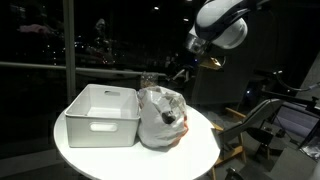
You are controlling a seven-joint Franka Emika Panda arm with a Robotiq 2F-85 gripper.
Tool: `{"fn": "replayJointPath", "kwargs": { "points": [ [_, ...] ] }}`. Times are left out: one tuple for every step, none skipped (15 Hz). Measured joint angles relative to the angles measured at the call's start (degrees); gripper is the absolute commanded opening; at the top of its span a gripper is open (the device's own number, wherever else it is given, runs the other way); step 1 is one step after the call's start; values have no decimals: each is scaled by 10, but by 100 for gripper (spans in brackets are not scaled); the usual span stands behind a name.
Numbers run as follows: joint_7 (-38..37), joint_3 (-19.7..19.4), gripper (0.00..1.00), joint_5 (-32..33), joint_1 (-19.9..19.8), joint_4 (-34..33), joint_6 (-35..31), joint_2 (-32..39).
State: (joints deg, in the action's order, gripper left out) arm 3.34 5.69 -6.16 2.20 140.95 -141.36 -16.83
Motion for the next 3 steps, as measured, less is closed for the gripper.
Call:
{"fn": "replayJointPath", "kwargs": {
  "points": [
    [-17, 0, 100, 12, -3, 2, 3, -2],
    [-30, 0, 100, 21, -5, 3, 6, -3],
    [-42, 0, 100, 29, -5, 3, 9, -3]
  ]
}}
